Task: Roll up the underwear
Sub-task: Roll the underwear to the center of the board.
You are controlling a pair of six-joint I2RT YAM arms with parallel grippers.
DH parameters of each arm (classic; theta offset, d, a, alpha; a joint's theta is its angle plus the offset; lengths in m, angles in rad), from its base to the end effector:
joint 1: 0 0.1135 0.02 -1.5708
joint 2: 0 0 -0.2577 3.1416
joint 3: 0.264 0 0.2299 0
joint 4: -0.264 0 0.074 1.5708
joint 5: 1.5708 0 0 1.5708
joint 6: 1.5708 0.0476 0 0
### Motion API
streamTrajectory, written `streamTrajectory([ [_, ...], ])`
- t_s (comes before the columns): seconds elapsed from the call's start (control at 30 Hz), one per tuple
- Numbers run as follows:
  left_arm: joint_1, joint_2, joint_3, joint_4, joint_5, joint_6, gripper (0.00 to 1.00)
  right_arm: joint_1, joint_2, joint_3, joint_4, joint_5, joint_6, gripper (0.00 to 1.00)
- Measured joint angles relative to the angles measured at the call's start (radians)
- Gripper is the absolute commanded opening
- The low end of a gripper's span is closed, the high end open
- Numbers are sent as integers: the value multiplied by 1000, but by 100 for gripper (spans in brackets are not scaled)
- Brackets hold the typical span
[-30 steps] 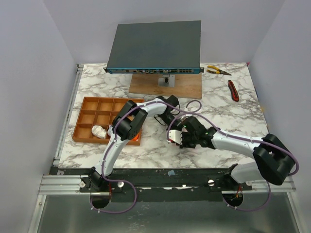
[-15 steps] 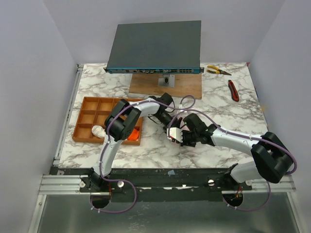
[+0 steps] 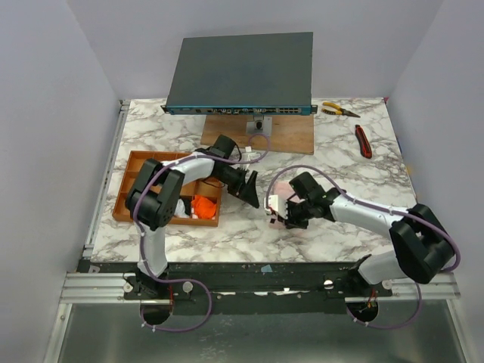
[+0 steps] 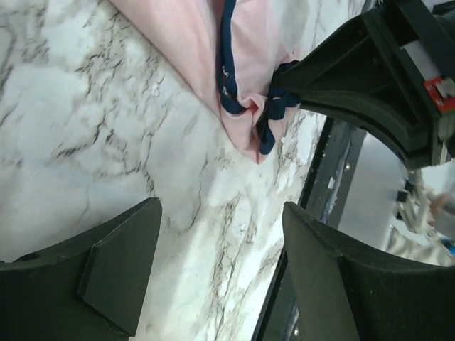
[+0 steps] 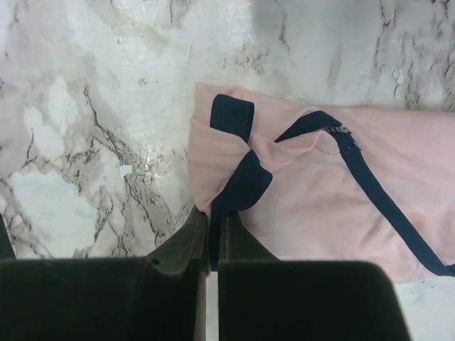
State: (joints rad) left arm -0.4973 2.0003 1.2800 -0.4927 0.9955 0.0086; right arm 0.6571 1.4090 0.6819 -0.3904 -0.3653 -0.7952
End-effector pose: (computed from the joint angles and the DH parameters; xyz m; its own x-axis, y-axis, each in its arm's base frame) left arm 0.3050 -0.2110 0.1529 -0.8187 0.4497 -0.3570 0.5249 0.3341 -0.7829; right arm 0.1765 0.1576 0.1586 -0.0026 -0.8443 -0.5359 -0.9944 0.0588 -0.0878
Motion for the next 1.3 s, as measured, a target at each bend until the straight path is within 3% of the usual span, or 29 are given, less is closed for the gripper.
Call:
streamTrajectory([
  [0.47, 6, -450, -390, 277, -158, 58, 70, -194, 261, 224, -268, -300, -54, 1],
  [0.67, -92, -587, -498, 386, -276, 148, 68, -247, 381, 311, -394, -418, -98, 1],
  [1.07, -386, -477, -422, 443, -489, 349, 67, -280, 551, 386, -661, -536, -207, 1],
  [1.3, -503, -401, -390, 442, -565, 417, 66, -306, 644, 448, -763, -560, -255, 1],
])
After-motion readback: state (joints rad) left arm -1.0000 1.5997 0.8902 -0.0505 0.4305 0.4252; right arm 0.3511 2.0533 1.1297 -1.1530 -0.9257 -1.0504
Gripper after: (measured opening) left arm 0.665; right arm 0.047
